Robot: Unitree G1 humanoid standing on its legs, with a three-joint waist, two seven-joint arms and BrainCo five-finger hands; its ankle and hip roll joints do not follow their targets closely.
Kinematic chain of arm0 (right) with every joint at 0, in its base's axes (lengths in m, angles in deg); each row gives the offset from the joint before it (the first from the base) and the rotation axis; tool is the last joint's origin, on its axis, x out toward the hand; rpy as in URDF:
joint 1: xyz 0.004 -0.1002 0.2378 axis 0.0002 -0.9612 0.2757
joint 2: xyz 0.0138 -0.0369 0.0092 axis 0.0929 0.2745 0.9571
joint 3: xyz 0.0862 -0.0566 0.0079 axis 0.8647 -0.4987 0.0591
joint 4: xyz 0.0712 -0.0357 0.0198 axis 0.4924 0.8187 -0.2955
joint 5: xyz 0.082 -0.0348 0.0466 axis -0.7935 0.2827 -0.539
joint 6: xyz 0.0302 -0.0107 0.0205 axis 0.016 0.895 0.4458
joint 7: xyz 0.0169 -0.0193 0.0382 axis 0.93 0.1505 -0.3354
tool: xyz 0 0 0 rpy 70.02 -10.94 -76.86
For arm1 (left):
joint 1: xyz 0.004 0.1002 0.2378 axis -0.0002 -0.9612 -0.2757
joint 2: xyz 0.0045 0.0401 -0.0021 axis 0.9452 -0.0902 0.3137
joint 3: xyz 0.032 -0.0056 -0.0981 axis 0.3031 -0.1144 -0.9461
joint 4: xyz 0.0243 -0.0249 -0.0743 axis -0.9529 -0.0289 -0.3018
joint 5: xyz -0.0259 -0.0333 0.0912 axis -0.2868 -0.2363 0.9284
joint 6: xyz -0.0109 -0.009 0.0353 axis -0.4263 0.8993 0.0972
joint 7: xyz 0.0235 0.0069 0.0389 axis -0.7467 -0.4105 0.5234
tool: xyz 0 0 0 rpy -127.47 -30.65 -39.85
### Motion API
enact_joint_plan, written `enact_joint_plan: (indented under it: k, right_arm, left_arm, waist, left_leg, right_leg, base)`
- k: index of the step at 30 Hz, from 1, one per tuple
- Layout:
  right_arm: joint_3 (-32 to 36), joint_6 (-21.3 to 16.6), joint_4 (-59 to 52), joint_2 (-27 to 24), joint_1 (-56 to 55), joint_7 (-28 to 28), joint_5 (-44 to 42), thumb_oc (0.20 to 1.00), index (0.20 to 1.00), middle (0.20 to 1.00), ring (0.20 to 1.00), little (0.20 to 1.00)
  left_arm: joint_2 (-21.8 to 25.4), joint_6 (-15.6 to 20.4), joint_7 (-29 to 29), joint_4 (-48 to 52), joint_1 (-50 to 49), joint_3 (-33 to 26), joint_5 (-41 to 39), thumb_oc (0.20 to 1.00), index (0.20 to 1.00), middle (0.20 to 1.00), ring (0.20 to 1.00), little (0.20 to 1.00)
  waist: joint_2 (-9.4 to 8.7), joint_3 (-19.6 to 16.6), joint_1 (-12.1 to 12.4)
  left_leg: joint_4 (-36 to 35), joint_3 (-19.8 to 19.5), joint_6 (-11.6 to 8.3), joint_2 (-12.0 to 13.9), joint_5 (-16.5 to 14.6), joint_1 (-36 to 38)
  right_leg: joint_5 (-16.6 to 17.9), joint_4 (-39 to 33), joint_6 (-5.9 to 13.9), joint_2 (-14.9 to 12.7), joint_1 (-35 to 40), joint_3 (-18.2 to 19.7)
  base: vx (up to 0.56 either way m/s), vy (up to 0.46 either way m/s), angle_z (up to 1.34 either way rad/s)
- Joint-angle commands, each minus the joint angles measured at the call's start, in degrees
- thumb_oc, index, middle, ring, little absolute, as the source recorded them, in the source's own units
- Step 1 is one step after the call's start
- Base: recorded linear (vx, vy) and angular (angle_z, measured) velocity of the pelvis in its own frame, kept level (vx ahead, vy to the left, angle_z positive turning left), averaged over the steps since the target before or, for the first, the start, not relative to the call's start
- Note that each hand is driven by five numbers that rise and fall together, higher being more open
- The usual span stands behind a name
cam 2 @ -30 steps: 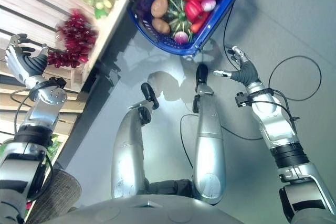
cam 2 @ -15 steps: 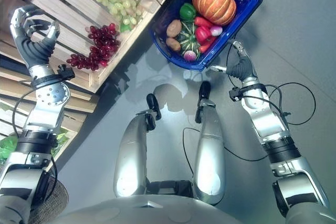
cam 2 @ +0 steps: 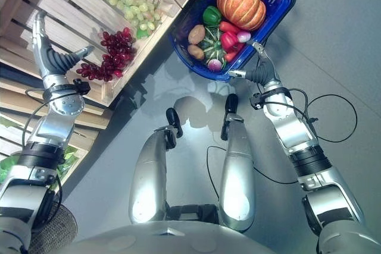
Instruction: Pick up fruits and vegetables into the basket
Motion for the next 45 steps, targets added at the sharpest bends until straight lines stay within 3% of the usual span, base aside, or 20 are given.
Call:
enact_joint_plan:
  k: [1, 7, 12, 27, 39, 45]
  right_arm:
    - [0.47, -5.09, -1.67, -1.11, -2.23, -0.15, -1.38, 1.0, 1.0, 1.0, 1.0, 1.0]
    - [1.16, -8.35, -1.99, -2.76, -4.14, -1.87, -2.86, 1.0, 1.0, 1.0, 1.0, 1.0]
    - [1.12, -10.8, -1.25, -3.77, -6.43, -2.61, -3.67, 1.0, 1.0, 1.0, 1.0, 1.0]
    - [-0.61, -11.0, 3.45, -4.42, -7.36, -3.43, -8.67, 1.0, 1.0, 1.0, 1.0, 1.0]
    - [-1.46, -10.65, 5.48, -4.5, -5.18, -3.42, -11.1, 1.0, 1.0, 1.0, 1.0, 1.0]
    - [-1.94, -10.89, 6.37, -4.75, -4.38, -3.03, -12.36, 1.0, 1.0, 1.0, 1.0, 1.0]
  left_arm:
    - [1.17, -0.68, -2.76, -3.42, -0.17, 0.0, -2.76, 1.0, 1.0, 1.0, 1.0, 1.0]
    - [0.69, -3.07, -6.44, -8.75, 1.28, 1.35, -1.62, 1.0, 1.0, 1.0, 1.0, 1.0]
    - [-1.64, -2.53, -9.02, -13.9, 2.35, 1.83, -4.81, 1.0, 1.0, 1.0, 1.0, 1.0]
    - [-1.55, -2.14, -9.73, -23.79, 10.22, 0.62, -17.88, 1.0, 1.0, 1.0, 1.0, 1.0]
    - [1.32, -9.45, -16.31, -29.25, 16.56, 1.18, -20.5, 1.0, 1.0, 1.0, 1.0, 1.0]
    - [2.19, -10.72, -16.98, -31.58, 18.42, 1.36, -22.93, 1.0, 1.0, 1.0, 1.0, 1.0]
  waist:
    - [-1.21, -2.69, -0.69]
    - [-1.58, -2.69, -2.03]
    - [-1.76, -2.69, -3.05]
    - [-2.61, -2.69, -5.17]
    - [-3.57, -2.69, -6.13]
    - [-3.82, -2.69, -6.21]
  left_leg:
    - [0.21, 1.38, -0.06, 0.05, -2.96, -2.11]
    - [0.48, 2.05, -0.4, 0.69, -2.93, -4.54]
    - [0.81, 2.17, -0.9, 1.18, -2.72, -7.54]
    - [2.48, 1.5, -1.57, 2.33, -2.58, -14.88]
    - [4.22, 0.74, -1.78, 2.85, -3.13, -19.53]
    - [4.43, 0.35, -1.89, 2.71, -3.15, -20.66]
  right_leg:
    - [-7.95, 4.26, 4.47, 0.16, -0.15, 1.54]
    - [-8.12, 4.7, 4.18, 0.91, -3.07, 1.7]
    - [-8.42, 5.41, 3.88, 1.58, -6.59, 1.89]
    - [-8.63, 7.26, 2.72, 3.37, -14.34, 2.83]
    - [-7.97, 7.86, 2.02, 4.03, -18.74, 3.54]
    - [-7.71, 7.86, 1.88, 4.13, -19.76, 3.53]
  base:
    - [-0.01, -0.001, -0.08]
    - [-0.01, -0.006, -0.11]
    - [0.0, -0.004, -0.08]
    - [0.0, -0.002, -0.03]
    - [0.0, 0.0, 0.0]
    - [0.0, -0.002, -0.01]
